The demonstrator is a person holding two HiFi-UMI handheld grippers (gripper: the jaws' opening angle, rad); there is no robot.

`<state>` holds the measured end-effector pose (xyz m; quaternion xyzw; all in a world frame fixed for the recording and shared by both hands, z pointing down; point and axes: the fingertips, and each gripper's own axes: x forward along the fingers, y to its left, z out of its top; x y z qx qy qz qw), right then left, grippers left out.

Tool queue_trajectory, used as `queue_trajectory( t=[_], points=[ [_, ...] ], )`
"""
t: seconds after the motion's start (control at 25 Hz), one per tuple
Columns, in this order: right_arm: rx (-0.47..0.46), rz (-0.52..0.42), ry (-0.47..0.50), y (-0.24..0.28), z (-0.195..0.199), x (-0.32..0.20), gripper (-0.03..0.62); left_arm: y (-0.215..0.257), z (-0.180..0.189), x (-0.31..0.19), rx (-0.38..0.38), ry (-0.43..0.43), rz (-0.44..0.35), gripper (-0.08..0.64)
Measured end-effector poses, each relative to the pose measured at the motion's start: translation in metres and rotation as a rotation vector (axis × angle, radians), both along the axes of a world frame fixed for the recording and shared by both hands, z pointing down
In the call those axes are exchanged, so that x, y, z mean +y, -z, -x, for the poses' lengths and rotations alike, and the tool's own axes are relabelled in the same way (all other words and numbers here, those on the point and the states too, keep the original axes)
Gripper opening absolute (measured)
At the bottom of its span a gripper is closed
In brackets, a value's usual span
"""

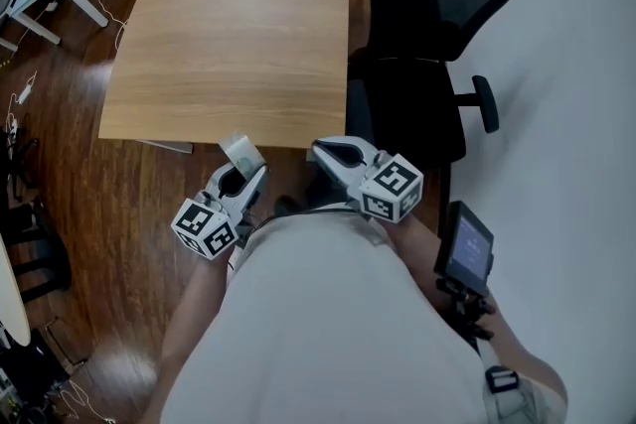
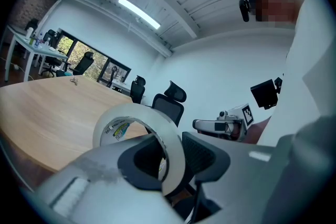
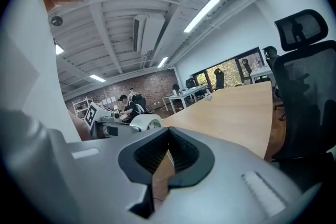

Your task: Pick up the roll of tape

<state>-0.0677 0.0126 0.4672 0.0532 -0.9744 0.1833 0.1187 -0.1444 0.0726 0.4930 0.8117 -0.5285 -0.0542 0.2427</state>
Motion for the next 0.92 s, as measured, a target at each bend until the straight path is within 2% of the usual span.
queue_trajectory(
  t=[0.2,0.92],
  points=[
    [-0.008,-0.003,0.012,0.002,-0.001,0.004,0.006,-0.005,-0.005,0.006,-0.007,0.006,-0.007,0.118],
    [0.008,-0.008,0.088,0.006,0.041,0.027,0.006,0.001,0.023,0.030,-0.007,0.039,-0.012,0.120]
  ],
)
